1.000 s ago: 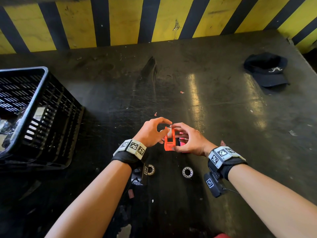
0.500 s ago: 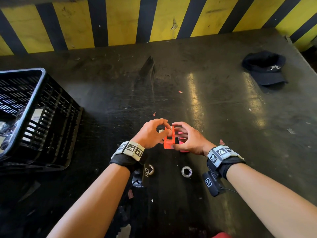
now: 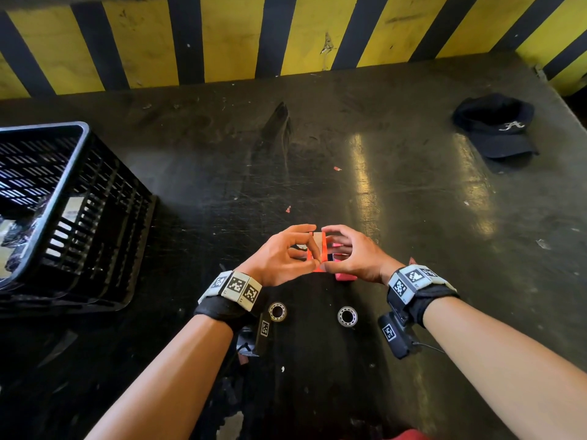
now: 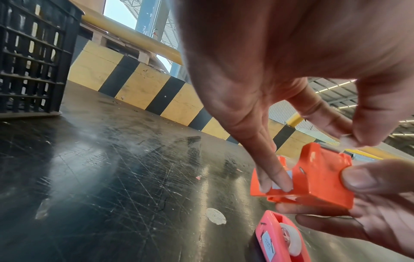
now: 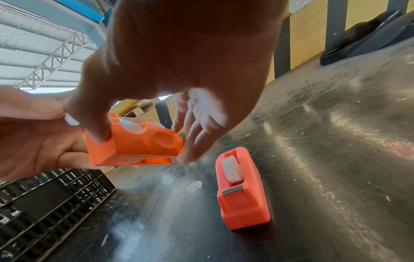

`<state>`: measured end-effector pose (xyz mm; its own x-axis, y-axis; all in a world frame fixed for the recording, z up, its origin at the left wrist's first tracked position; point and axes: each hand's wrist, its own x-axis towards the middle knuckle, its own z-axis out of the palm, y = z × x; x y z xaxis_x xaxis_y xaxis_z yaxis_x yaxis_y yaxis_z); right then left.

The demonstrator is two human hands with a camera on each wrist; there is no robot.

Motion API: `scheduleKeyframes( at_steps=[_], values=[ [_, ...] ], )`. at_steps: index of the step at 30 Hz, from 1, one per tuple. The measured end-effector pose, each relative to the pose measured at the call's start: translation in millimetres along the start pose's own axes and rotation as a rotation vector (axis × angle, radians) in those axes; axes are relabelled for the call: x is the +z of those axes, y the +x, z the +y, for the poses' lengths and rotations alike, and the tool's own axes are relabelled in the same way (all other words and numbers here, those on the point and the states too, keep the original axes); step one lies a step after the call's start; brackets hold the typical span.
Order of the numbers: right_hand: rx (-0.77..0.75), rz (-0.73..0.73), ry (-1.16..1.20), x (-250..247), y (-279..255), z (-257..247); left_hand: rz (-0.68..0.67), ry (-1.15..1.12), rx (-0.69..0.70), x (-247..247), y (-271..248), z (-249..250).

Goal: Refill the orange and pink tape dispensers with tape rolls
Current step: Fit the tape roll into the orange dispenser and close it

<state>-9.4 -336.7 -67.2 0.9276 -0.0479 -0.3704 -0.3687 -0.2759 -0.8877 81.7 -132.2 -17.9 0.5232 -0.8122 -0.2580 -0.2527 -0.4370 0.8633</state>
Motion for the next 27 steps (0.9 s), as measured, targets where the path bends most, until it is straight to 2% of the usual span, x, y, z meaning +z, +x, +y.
scheduleKeyframes(
  at_steps=[6,12,17,22,27],
  values=[
    [0.007,0.015,0.016,0.9,0.9,2.7,-0.004,-0.002,-0.025,2.7,-0.6,-4.5],
    [-0.005,0.036,0.041,-2.7,2.3,3.8,-0.028,-0.183,-0.055,3.7,-1.7,-3.6],
    [-0.014,0.031,0.042,-3.4,1.8,2.1,0.067,-0.284,-0.109,2.5,5.8,-4.6],
    [-0.003,0.018,0.036,-3.4,-1.1,-0.2,-0.01,-0.089,-0.1,-2.1,6.8,-7.0],
    [0.023,-0.02,0.045,-5.6,-3.5,-4.0,-0.05,-0.031,-0.105,-1.6,6.7,-11.8]
  ],
)
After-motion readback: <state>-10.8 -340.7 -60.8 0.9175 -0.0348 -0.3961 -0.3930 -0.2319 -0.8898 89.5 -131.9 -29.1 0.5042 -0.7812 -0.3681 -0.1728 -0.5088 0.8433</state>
